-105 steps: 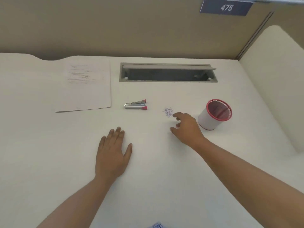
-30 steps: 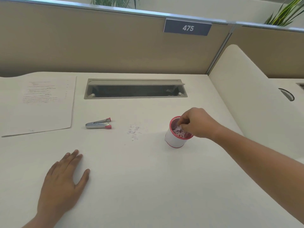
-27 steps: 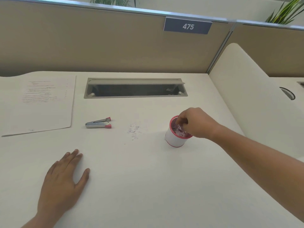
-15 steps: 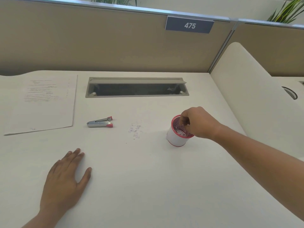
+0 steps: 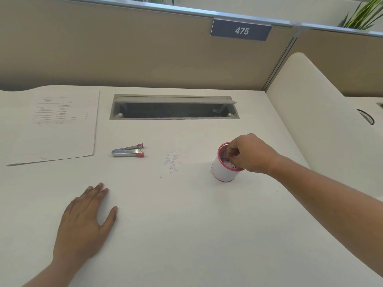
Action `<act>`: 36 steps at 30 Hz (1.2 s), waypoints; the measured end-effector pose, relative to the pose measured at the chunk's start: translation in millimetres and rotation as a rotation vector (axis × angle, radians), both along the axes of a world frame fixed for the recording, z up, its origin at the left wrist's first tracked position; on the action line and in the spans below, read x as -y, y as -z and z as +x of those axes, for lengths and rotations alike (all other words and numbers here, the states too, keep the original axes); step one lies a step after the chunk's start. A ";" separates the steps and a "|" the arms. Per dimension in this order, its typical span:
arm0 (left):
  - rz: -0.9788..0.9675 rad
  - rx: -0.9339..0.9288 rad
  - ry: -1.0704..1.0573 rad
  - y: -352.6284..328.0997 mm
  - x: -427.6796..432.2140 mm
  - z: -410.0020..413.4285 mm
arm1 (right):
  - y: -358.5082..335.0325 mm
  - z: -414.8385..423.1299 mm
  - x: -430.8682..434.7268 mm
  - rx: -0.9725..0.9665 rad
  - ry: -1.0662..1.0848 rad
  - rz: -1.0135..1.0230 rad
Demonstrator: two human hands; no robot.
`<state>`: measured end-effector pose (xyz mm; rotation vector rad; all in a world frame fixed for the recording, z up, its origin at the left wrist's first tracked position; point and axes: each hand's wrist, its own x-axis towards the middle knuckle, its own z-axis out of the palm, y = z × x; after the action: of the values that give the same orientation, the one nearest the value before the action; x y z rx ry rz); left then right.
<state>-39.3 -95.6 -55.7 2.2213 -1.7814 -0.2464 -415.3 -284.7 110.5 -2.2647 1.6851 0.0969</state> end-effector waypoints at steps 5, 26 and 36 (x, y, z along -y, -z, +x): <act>-0.012 -0.004 0.003 -0.9 0.1 -0.9 | 2.3 -2.6 -0.9 -0.016 0.000 -0.025; -0.019 -0.008 0.006 0.3 -0.3 0.5 | 4.1 -5.5 -2.9 0.071 -0.005 -0.013; -0.017 -0.003 0.006 -0.2 0.2 -0.4 | 1.1 -8.0 1.5 0.092 0.014 -0.033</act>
<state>-39.6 -95.8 -55.5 2.2027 -1.7825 -0.2346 -423.3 -286.2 109.4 -2.2445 1.6663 -0.0384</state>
